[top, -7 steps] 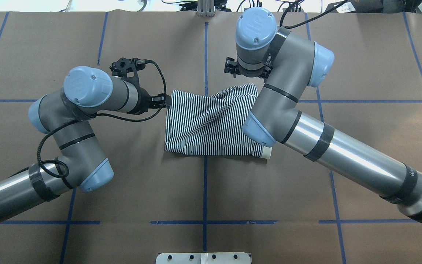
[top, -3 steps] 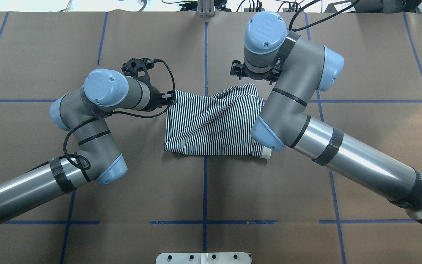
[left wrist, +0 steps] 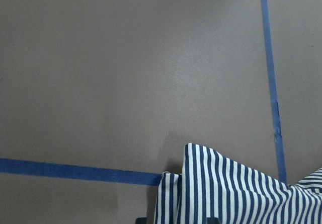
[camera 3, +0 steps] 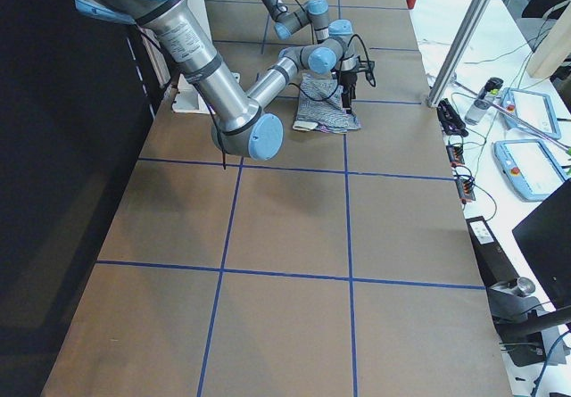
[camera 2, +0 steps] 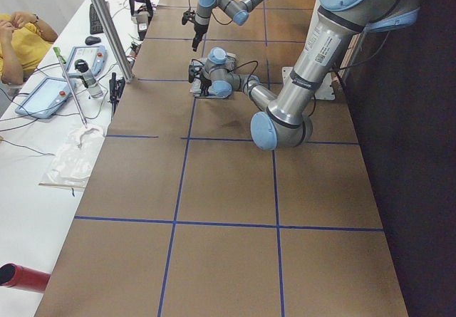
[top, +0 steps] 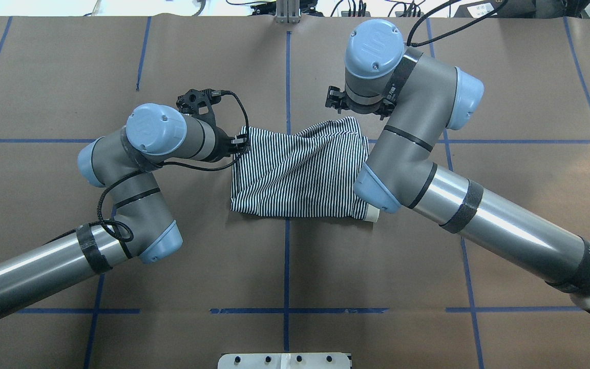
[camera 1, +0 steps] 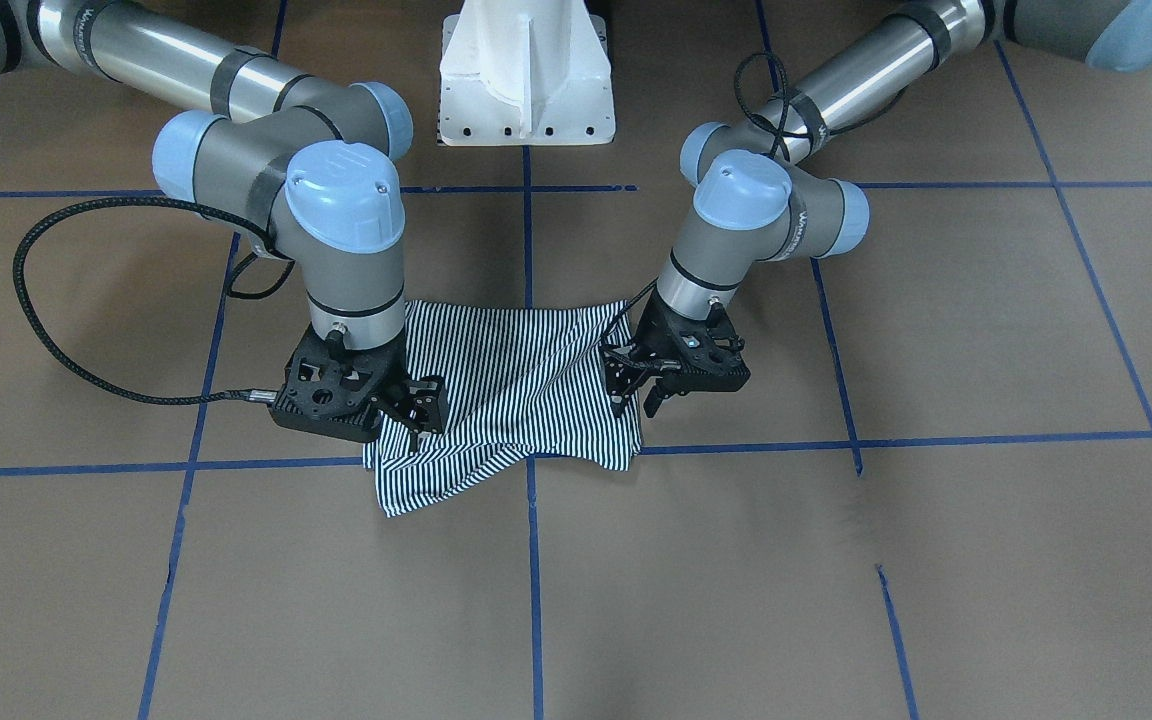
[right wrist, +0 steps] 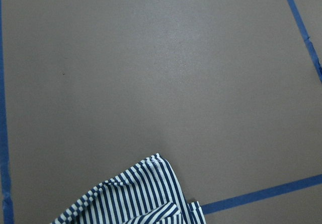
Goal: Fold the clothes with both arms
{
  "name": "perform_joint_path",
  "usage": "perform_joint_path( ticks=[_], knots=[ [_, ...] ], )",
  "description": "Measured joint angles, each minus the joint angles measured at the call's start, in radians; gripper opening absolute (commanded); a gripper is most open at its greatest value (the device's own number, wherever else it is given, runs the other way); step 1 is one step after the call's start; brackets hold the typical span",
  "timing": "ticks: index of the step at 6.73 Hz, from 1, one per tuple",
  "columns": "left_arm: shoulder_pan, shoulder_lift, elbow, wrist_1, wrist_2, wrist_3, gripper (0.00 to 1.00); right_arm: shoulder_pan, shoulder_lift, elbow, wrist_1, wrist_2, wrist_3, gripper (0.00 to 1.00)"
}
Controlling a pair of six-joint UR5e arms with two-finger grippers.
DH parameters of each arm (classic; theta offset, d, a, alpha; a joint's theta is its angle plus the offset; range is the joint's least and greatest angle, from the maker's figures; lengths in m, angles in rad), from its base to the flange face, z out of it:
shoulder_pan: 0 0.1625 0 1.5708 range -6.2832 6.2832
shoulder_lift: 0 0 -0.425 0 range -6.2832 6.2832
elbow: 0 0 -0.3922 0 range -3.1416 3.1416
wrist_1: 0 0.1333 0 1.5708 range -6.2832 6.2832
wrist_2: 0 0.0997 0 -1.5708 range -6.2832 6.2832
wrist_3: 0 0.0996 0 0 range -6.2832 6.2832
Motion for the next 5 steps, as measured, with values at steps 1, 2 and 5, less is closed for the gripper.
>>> perform_joint_path(
  ticks=[1, 2, 5],
  knots=[
    [0.003, -0.003, 0.0, -0.001, 0.0, 0.0, 0.31, -0.001, -0.001, 0.0, 0.0, 0.0, 0.001, 1.0],
    [0.006, -0.003, 0.001, -0.004, 0.001, 0.0, 0.31, -0.001, -0.002, 0.0, 0.0, -0.001, 0.002, 1.0],
    [0.015, -0.001, 0.009, -0.014, 0.002, 0.0, 0.31, -0.003, -0.003, -0.001, 0.002, -0.001, 0.007, 1.0]
  ],
)
